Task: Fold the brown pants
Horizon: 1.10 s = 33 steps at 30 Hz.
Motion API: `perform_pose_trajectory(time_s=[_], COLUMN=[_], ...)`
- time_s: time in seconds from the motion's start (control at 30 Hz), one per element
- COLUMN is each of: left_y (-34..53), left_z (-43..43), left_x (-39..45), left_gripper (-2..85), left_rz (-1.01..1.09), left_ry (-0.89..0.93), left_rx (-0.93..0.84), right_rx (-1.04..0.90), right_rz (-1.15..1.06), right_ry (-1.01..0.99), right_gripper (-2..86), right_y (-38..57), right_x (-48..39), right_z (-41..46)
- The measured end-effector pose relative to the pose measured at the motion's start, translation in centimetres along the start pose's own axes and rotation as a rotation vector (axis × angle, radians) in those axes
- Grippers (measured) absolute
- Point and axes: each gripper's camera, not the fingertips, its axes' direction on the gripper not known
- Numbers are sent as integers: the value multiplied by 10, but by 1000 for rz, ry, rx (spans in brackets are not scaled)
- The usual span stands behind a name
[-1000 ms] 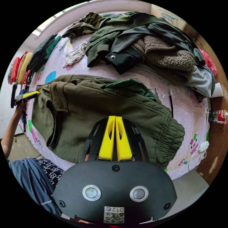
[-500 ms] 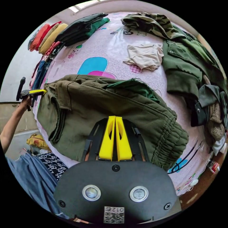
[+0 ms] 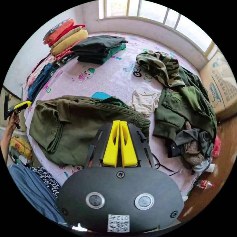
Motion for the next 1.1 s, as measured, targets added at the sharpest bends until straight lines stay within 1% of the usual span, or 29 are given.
perform_pose_trajectory(time_s=[0.03,0.1,0.13,0.2,0.23,0.3,0.43,0.53,0.6,0.7,0.87,0.93,1.0,1.03,1.1], left_y=[-7,-41,-50,-85,-93,-122,-150,-156,-154,-158,-160,-162,-170,-171,-169], left_z=[2,23,30,56,63,91,131,163,186,203,219,225,233,234,221], left_x=[12,65,80,144,161,223,298,341,358,358,350,342,322,317,300], left_gripper=[3,4,4,3,3,3,2,2,1,0,-1,-2,-1,-1,1], left_rz=[30,176,222,388,437,587,745,850,901,867,814,771,672,656,664], left_ry=[29,160,194,288,303,317,329,269,178,166,164,194,295,322,387], left_rx=[7,-36,-51,-76,-85,-126,-205,-266,-299,-332,-389,-420,-492,-506,-483], right_rx=[13,32,31,7,3,-5,-1,5,-4,3,-19,-45,-81,-87,-88], right_rz=[39,145,160,202,211,251,290,291,275,244,252,251,258,260,263], right_ry=[-5,-33,-35,-33,-36,-60,-70,-79,-88,-97,-150,-164,-186,-191,-212], right_gripper=[-2,-2,-2,-2,-2,-2,-2,-2,-1,-1,-1,-1,0,0,-1], right_y=[8,37,44,66,71,86,96,96,95,94,88,81,72,71,69], right_x=[10,38,42,49,50,53,55,59,61,62,67,67,66,66,63], right_z=[-6,-18,-18,-13,-11,-4,5,5,4,-1,-8,-12,-18,-20,-31])
